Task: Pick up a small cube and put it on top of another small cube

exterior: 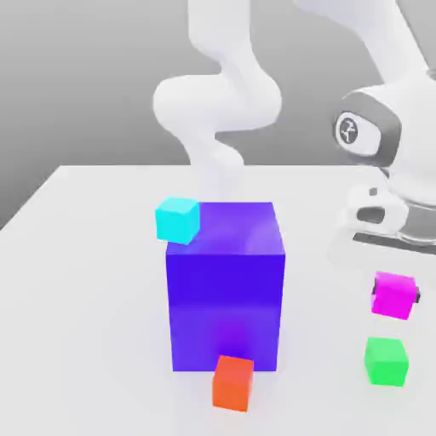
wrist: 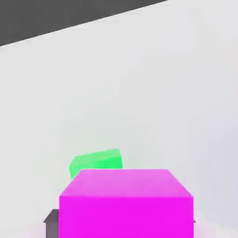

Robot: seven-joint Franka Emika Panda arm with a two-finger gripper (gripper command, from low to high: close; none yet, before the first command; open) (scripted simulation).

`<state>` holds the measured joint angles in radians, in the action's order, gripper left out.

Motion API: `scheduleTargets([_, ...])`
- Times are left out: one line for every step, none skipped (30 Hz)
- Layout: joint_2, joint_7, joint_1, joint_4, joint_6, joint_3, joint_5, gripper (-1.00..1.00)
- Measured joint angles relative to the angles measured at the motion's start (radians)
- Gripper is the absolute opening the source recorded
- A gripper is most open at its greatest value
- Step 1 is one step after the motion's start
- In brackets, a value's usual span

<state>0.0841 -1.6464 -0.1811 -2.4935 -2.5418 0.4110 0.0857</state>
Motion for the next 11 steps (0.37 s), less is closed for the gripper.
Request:
scheduleTargets([0.006, 0.006, -0.003, -0.012, -0.029, 0.002, 0.002, -1.00])
scheduleTargets([0.016, 0.008, 0.000, -0.021, -0.056, 0.000, 0.001, -1.00])
scheduleTargets([0.036, -0.001, -0.001, -0.024, -0.083, -0.006, 0.015, -1.00])
scheduleTargets([0.061, -0.016, -0.006, -0.025, -0.110, -0.016, 0.036, -1.00])
scheduleTargets([0.090, -0.034, -0.014, -0.024, -0.136, -0.029, 0.061, -1.00])
scheduleTargets([0.120, -0.054, -0.024, -0.022, -0.163, -0.044, 0.088, -1.00])
scheduleTargets([0.151, -0.074, -0.038, -0.020, -0.190, -0.062, 0.116, -1.00])
scheduleTargets([0.181, -0.093, -0.052, -0.018, -0.216, -0.081, 0.142, 1.00])
scheduleTargets([0.181, -0.093, -0.052, -0.018, -0.216, -0.081, 0.142, 1.00])
scheduleTargets([0.181, -0.093, -0.052, -0.018, -0.216, -0.081, 0.142, 1.00])
scheduleTargets([0.181, -0.093, -0.052, -0.018, -0.216, -0.081, 0.142, 1.00])
